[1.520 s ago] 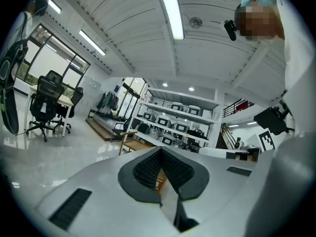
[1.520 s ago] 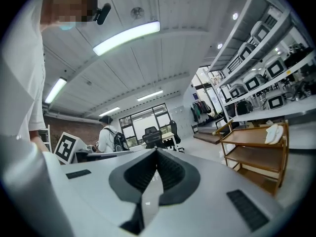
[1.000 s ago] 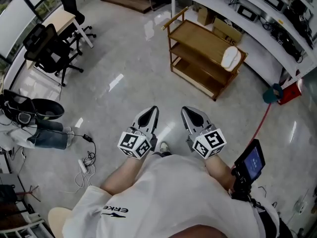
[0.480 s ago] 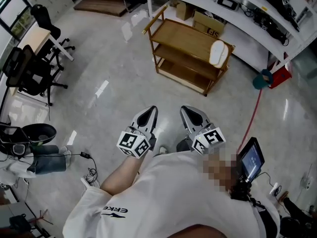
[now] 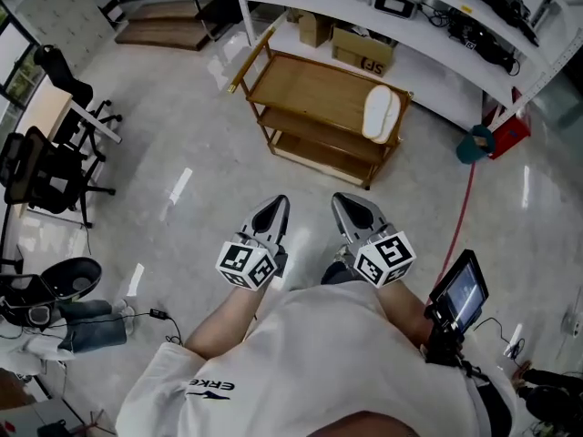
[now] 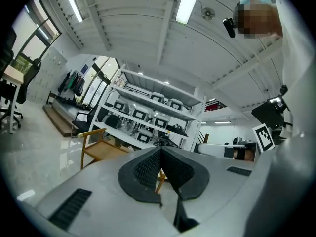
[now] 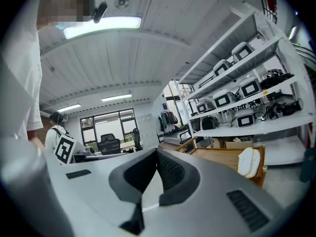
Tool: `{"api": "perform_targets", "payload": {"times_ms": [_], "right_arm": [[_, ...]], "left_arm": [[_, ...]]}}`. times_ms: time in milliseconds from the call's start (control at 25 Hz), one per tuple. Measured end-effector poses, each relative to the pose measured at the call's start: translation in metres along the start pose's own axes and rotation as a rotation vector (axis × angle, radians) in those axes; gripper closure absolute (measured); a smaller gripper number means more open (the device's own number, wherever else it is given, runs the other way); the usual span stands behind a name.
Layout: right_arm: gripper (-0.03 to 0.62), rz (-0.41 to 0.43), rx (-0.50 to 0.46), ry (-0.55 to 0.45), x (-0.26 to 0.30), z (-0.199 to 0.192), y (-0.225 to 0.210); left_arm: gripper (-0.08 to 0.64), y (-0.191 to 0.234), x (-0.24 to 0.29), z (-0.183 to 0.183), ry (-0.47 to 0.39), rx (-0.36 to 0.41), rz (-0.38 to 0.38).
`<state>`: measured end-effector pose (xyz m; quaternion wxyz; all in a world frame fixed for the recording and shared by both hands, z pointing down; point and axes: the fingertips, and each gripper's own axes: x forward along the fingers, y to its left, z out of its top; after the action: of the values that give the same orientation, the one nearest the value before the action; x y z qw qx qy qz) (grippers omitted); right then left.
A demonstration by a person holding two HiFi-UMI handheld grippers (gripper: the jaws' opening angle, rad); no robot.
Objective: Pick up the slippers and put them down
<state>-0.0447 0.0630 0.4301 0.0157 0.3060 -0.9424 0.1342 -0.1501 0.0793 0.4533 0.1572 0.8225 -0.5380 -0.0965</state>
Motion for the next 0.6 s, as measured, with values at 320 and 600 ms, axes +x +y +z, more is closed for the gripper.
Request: {"api": "perform_targets", "payload": {"times_ms": [320,600], "right_arm": [[0.588,-0.051,0.024,0.002,0.003,0.017,-0.094],[0.588,-0.104,0.059,0.015,-0.003,0.016,-0.169]], "left_arm": [[0.557,-0.01,0.101,-0.004,0.038,0.011,-0.038],[0.557,-0.021,0.17,-0.022,0.08,0.007,-0.049]]}}
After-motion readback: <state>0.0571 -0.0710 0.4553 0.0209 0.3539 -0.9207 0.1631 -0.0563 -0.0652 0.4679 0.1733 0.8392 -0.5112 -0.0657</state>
